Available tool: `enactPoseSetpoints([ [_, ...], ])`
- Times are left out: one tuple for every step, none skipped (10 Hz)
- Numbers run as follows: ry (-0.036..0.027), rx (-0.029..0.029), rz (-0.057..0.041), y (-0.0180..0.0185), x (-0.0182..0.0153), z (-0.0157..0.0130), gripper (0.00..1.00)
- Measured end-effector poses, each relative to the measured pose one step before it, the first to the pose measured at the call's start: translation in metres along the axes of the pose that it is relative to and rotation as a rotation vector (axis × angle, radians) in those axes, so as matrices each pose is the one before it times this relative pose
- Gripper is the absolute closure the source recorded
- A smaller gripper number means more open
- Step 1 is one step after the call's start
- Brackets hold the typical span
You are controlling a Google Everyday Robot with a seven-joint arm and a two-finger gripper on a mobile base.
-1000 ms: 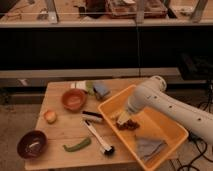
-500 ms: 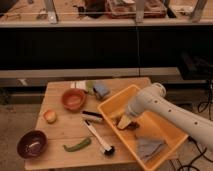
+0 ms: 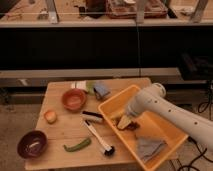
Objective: Place grapes in purple bowl
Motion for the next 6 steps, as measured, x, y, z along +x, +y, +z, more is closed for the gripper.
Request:
enactPoseSetpoints([
  [-0.0027, 0.01484, 0.00433, -0.00013, -0.00376, 0.00479, 0.2],
  [0.0001, 0.01441, -0.00739, -0.00015, -0.00316, 0.0089, 0.2],
  [-0.0005, 0.01532, -0.00685, 0.00028, -0.00654, 0.01181, 0.2],
  [-0.00075, 0.01457, -0.00702, 0.00138, -0.0099, 0.01518, 0.2],
  [-0.00404, 0.01664, -0.01004, 0.00142, -0.0118, 0.01839, 0.2],
  [-0.0042, 0.0152, -0.01051, -0.00031, -0.00659, 0.01399, 0.21],
])
